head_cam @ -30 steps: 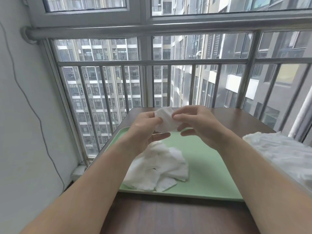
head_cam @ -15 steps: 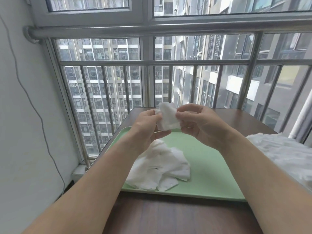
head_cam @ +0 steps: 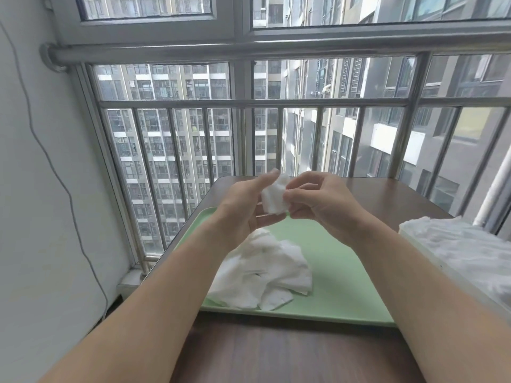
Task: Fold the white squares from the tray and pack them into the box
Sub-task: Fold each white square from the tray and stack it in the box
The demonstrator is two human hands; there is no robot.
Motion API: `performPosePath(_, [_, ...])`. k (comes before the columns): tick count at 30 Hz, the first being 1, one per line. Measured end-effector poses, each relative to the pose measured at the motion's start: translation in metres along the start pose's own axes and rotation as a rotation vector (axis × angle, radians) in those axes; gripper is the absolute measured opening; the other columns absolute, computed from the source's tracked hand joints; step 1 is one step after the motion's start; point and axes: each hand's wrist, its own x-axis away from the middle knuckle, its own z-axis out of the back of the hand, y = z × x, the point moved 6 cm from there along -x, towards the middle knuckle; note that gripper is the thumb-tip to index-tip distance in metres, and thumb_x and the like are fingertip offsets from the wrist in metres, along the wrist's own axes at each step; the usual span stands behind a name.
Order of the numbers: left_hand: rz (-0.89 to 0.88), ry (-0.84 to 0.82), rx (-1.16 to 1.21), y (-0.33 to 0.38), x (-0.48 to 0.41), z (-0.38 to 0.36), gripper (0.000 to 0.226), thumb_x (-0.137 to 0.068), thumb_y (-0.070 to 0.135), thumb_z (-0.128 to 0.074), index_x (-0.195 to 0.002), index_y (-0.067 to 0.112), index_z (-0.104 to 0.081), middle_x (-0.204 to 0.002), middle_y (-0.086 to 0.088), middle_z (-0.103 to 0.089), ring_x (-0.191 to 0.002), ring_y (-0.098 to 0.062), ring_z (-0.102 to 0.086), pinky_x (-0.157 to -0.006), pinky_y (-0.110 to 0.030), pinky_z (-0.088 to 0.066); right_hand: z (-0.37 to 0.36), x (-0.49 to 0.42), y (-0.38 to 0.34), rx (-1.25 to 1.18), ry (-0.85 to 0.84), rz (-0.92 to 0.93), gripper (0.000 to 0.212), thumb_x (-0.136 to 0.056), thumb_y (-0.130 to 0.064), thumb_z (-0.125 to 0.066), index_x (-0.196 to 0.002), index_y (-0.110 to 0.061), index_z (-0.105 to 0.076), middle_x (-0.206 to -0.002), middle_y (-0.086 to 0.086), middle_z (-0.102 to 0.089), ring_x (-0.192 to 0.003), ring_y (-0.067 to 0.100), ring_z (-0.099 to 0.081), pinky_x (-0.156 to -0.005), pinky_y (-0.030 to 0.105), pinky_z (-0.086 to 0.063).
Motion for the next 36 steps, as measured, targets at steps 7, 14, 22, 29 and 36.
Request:
performPosePath(7, [-0.064,-0.057,-0.019,-0.001,-0.001,-0.001,0.029,-0.096,0.016,-0.063,-0.121,0.001,-0.067,-0.100,-0.010,-0.071,-0.087,-0.018,-0.070,-0.077,-0.029,-0.059,-0.002,0.000,-0.001,-0.029,-0.002,-0.004,0.014,-0.088,0.005,-0.065,-0.101,0.005,-0.061,-0.075,0.017,-0.068,-0.062,0.020,-0.068,-0.059,0.027,-0.056])
performPosePath(14, [-0.109,-0.009,-0.016,0.001,0.000,0.001,0.017,-0.097,0.005,-0.060,-0.111,0.006,-0.069,-0.102,-0.010,-0.073,-0.095,-0.023,-0.071,-0.082,-0.035,-0.061,-0.001,-0.001,-0.005,0.308,0.083,0.135,0.010,-0.086,-0.011,-0.076,-0.089,-0.003,-0.070,-0.076,0.012,-0.074,-0.064,0.021,-0.070,-0.058,0.034,-0.061])
performPosePath(22, [-0.145,0.339,-0.146,0.008,-0.006,0.034,0.021,-0.092,0.001,-0.054,-0.104,0.013,-0.066,-0.115,-0.014,-0.066,-0.107,-0.028,-0.065,-0.070,-0.032,-0.062,-0.008,-0.008,0.019,0.770,-0.087,0.060,0.009,-0.094,-0.022,-0.064,-0.099,-0.023,-0.072,-0.093,-0.004,-0.071,-0.071,0.004,-0.063,-0.063,0.017,-0.046])
performPosePath(29, [-0.172,0.380,-0.152,0.015,-0.001,0.041,0.020,-0.093,0.001,-0.050,-0.096,0.016,-0.064,-0.104,-0.011,-0.064,-0.095,-0.027,-0.065,-0.065,-0.031,-0.062,-0.048,0.000,0.031,0.881,-0.292,0.198,0.028,-0.087,-0.020,-0.072,-0.109,-0.035,-0.064,-0.118,-0.010,-0.060,-0.098,0.010,-0.060,-0.084,0.020,-0.048])
performPosePath(36, [-0.158,0.454,-0.141,0.016,-0.003,0.048,0.021,-0.088,0.001,-0.049,-0.098,0.008,-0.066,-0.100,-0.018,-0.065,-0.089,-0.032,-0.064,-0.073,-0.043,-0.064,-0.080,0.001,0.030,1.032,-0.350,0.414,0.028,-0.084,-0.025,-0.074,-0.109,-0.037,-0.071,-0.129,-0.012,-0.054,-0.120,0.015,-0.051,-0.100,0.038,-0.046])
